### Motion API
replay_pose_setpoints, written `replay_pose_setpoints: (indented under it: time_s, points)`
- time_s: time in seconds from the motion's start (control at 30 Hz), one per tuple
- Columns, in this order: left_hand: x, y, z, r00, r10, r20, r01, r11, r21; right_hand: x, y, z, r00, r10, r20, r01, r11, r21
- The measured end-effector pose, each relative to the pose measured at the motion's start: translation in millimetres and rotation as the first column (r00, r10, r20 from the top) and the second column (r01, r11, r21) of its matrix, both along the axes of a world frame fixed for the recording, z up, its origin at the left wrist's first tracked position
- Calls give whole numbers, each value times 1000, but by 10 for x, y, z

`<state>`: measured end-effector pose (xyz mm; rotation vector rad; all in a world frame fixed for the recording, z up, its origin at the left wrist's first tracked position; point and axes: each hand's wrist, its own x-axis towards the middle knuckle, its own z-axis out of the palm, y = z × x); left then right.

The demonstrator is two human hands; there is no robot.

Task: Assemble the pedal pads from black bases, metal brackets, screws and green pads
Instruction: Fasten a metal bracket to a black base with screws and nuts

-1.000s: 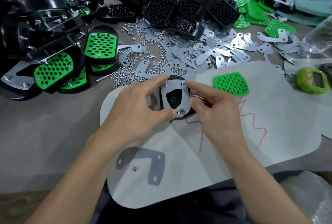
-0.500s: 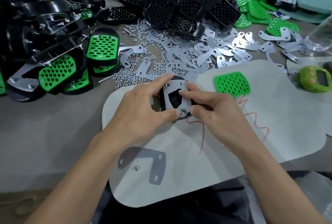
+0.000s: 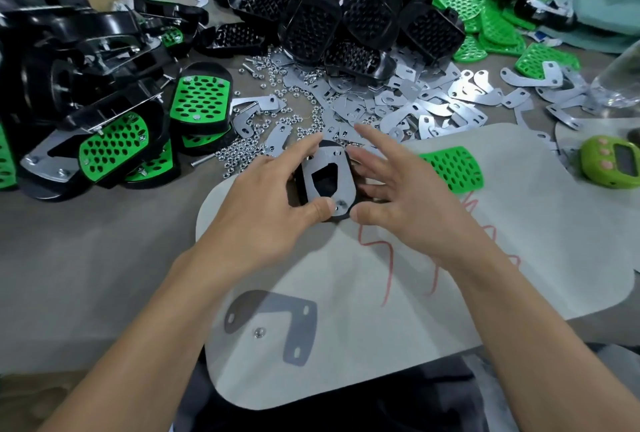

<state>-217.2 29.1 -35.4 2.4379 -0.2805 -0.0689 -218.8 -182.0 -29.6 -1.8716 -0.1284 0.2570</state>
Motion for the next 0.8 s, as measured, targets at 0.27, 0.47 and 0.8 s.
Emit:
replay_pose_setpoints:
  time_s: [0.27,0.47,0.8]
  points:
    - [67,25,9,1000,-13,-25,12,1000,-12,24,-6,-46,996,-84,-8,85,993,83]
    - [70,20,12,999,24,-42,-28,995,-98,32,-15,-15,999,-35,-27,36,998,55]
    - [77,55,4,998,-38,-44,34,995,-99,113,63,94,999,-29,32,35,977,-211]
